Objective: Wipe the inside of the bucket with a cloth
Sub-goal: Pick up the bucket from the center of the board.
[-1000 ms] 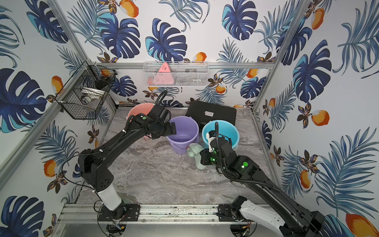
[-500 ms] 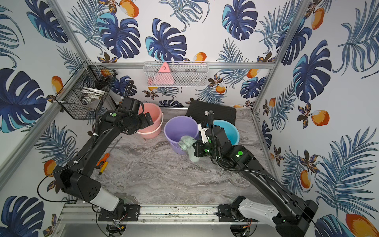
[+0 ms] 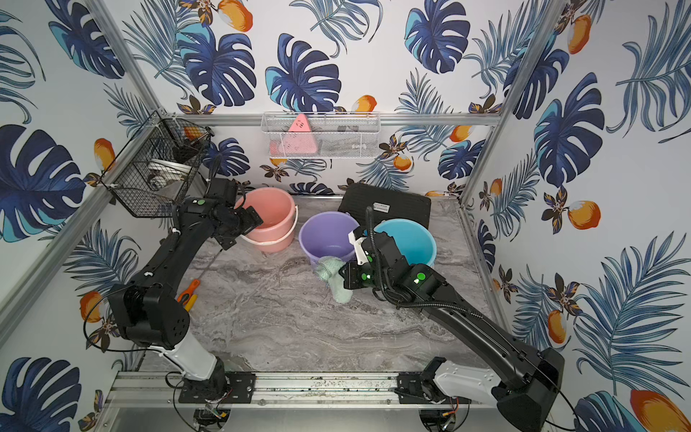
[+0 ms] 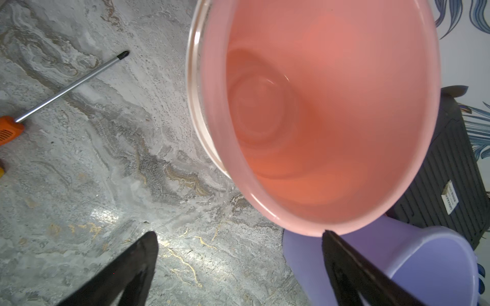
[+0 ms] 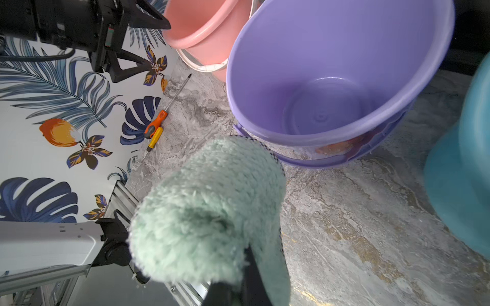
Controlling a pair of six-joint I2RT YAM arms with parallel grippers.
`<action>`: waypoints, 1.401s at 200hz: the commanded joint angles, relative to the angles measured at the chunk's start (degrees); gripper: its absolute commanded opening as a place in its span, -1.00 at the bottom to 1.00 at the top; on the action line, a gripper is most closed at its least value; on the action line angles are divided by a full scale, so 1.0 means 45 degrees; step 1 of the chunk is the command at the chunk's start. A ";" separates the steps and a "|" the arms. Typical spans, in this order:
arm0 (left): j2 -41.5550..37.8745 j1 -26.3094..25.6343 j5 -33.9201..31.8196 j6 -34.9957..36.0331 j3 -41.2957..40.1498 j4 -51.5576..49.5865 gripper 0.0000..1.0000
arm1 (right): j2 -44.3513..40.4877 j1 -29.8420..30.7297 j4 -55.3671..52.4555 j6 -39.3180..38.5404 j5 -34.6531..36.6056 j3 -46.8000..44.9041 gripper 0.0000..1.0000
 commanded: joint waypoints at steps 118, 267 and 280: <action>0.2178 0.0102 0.0045 -0.1039 0.0353 0.0901 0.51 | -0.0609 0.0055 0.0690 0.1121 0.0589 -0.0908 -1.00; 0.2127 0.0122 0.0076 -0.0531 0.0293 0.0811 -1.00 | -0.0092 0.0058 0.0454 0.0440 0.0785 -0.0562 -1.00; 0.1866 0.0121 -0.0067 -0.0470 0.0134 0.0787 -1.00 | 0.0028 0.0056 0.0330 0.0277 0.0896 -0.0436 -1.00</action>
